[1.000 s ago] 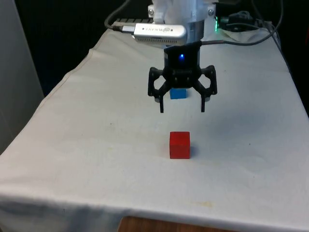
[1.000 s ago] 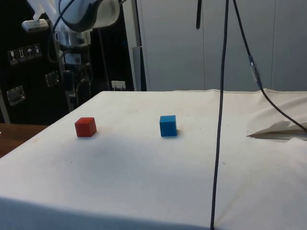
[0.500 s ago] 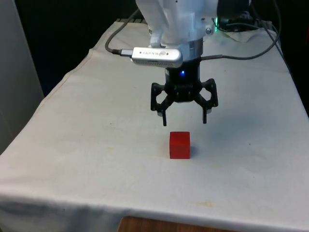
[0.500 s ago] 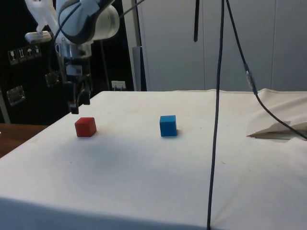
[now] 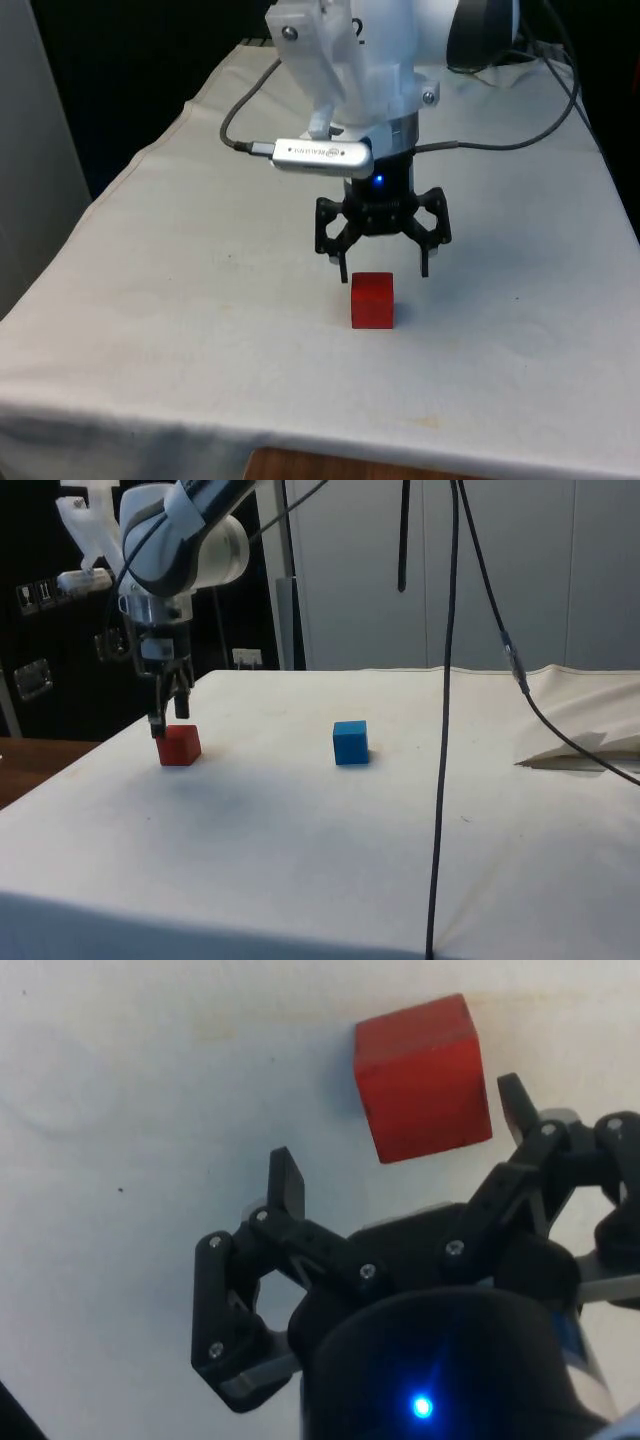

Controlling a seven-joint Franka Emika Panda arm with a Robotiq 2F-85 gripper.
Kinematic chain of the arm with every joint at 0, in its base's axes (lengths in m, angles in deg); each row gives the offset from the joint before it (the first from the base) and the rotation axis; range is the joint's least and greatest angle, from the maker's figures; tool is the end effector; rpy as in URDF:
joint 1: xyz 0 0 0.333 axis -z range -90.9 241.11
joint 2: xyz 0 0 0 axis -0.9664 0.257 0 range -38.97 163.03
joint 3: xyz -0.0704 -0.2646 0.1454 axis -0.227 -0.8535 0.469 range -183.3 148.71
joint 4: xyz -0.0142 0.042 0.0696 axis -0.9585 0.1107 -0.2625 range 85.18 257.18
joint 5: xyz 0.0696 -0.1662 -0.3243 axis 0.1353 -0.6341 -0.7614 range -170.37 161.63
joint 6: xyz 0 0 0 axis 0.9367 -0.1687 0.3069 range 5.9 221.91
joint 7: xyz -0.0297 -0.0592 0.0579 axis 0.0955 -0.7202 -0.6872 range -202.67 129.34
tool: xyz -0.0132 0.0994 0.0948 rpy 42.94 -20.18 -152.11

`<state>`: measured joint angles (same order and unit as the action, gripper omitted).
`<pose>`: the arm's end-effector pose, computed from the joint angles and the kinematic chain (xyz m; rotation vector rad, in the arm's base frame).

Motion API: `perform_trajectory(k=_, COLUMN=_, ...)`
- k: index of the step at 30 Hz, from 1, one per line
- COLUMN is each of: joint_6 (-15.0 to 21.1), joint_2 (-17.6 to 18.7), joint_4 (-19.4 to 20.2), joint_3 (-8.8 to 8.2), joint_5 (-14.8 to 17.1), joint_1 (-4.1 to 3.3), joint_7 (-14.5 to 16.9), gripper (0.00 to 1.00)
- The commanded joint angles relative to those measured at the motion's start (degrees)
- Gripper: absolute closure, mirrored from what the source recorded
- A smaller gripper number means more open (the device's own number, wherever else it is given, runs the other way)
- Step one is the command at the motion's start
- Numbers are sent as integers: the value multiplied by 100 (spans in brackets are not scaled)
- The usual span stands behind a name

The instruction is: Stack the two cubes.

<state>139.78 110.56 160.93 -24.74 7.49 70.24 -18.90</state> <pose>0.7219 -0.0063 0.1902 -3.0798 -0.2757 -0.1525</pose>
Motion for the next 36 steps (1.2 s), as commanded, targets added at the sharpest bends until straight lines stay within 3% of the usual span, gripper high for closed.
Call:
perform_trajectory(k=1, joint_6=29, joint_2=69, joint_4=-52, joint_3=46, joint_5=46, joint_1=34, joint_7=52, gripper=0)
perform_trajectory(k=8, joint_6=74, joint_2=218, joint_4=-115, joint_3=46, joint_5=63, joint_1=40, joint_7=74, gripper=0)
perform_trajectory(k=9, joint_6=63, joint_2=178, joint_4=-74, joint_3=6, joint_5=17, joint_1=6, joint_7=34, gripper=0)
perform_trajectory(k=10, joint_6=80, joint_2=229, joint_4=-120, joint_3=46, joint_5=57, joint_1=40, joint_7=74, gripper=0)
perform_trajectory(k=16, joint_6=86, joint_2=286, joint_4=-143, joint_3=11, joint_5=46, joint_1=80, joint_7=74, gripper=0)
perform_trajectory(k=17, joint_6=92, joint_2=258, joint_4=-97, joint_3=-11, joint_5=23, joint_1=57, joint_7=52, gripper=0)
perform_trajectory(k=19, joint_6=92, joint_2=292, joint_4=-143, joint_3=11, joint_5=46, joint_1=92, joint_7=74, gripper=0)
perform_trajectory(k=30, joint_6=86, joint_2=355, joint_4=-195, joint_3=-11, joint_5=29, joint_1=86, joint_7=34, gripper=0)
perform_trajectory(k=31, joint_6=86, joint_2=361, joint_4=-212, joint_3=-11, joint_5=29, joint_1=86, joint_7=34, gripper=2)
perform_trajectory(k=33, joint_6=97, joint_2=332, joint_4=-172, joint_3=-11, joint_5=23, joint_1=80, joint_7=40, gripper=19)
perform_trajectory(k=34, joint_6=80, joint_2=378, joint_4=-229, joint_3=-11, joint_5=29, joint_1=86, joint_7=29, gripper=19)
perform_trajectory(k=35, joint_6=80, joint_2=384, joint_4=-241, joint_3=-11, joint_5=29, joint_1=86, joint_7=23, gripper=42)
perform_trajectory(k=36, joint_6=80, joint_2=390, joint_4=-241, joint_3=-11, joint_5=23, joint_1=86, joint_7=23, gripper=54)
